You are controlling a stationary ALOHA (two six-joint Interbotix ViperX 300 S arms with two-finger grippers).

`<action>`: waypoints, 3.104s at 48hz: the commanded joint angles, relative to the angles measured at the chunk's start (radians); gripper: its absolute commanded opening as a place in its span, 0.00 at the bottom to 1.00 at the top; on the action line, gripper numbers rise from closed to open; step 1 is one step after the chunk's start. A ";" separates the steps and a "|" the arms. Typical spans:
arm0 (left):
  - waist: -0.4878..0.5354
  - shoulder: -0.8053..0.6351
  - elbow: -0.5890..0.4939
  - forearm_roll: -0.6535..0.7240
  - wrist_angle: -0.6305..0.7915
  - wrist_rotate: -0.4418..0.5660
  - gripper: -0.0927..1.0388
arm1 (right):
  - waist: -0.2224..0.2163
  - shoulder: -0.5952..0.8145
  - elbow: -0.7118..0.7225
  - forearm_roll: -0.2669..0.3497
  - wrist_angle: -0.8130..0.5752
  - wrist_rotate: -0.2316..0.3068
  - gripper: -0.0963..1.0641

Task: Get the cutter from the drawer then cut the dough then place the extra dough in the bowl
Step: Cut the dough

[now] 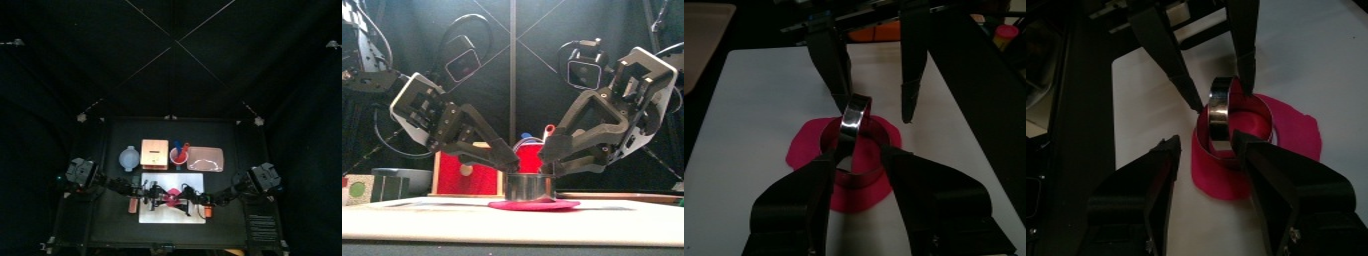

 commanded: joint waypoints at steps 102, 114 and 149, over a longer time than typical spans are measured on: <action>-0.003 0.032 0.051 -0.069 -0.100 0.064 0.51 | -0.258 -0.166 -0.331 -0.276 0.770 0.021 0.80; -0.023 0.048 0.041 -0.067 -0.104 0.064 0.50 | -0.265 -0.138 -0.380 -0.275 0.848 0.021 0.80; -0.023 0.101 0.020 -0.069 -0.144 0.063 0.50 | -0.265 -0.098 -0.410 -0.279 0.925 0.023 0.79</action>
